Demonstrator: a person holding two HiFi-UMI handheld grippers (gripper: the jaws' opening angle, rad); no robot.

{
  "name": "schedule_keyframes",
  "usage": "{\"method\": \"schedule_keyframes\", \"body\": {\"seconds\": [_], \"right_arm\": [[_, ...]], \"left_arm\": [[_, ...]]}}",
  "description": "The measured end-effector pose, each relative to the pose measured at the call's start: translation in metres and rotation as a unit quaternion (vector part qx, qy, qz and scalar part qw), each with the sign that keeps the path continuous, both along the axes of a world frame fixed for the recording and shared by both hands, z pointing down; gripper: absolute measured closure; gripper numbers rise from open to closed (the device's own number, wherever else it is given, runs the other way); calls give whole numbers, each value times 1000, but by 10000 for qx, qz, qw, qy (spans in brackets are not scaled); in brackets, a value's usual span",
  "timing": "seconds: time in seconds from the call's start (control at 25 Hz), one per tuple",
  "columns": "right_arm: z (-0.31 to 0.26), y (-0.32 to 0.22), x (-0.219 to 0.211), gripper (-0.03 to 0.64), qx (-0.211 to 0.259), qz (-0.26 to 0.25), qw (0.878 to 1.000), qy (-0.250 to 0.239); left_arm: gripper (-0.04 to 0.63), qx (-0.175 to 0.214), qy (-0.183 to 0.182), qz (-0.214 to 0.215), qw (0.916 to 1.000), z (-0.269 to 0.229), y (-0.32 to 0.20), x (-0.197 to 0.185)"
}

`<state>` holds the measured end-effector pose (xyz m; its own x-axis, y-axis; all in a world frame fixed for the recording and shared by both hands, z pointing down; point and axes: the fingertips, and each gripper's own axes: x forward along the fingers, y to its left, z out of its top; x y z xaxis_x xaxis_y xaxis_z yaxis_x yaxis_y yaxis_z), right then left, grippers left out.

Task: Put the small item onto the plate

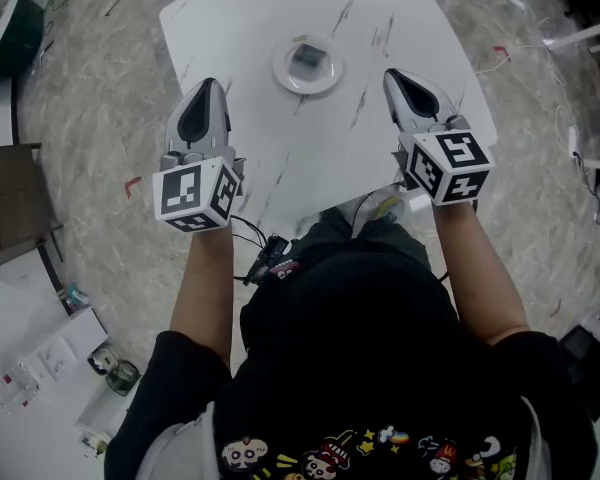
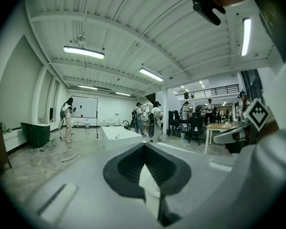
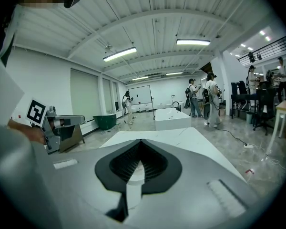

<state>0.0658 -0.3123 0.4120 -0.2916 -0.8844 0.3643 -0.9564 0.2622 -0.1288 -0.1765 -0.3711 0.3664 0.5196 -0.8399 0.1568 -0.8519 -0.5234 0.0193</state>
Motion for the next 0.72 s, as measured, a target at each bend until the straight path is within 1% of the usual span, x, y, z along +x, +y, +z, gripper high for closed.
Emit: {"method": "schedule_keyframes", "body": {"seconds": [0.44,0.72], "right_arm": [[-8,-4,-7,600,145,-67,9999,-17],[-9,-1,-12,601,175,-60,9998,2]], "left_arm": [[595,191,4,312,9993,-11,5,16],[595,188,-25,273,9994,-12,11,13]]}}
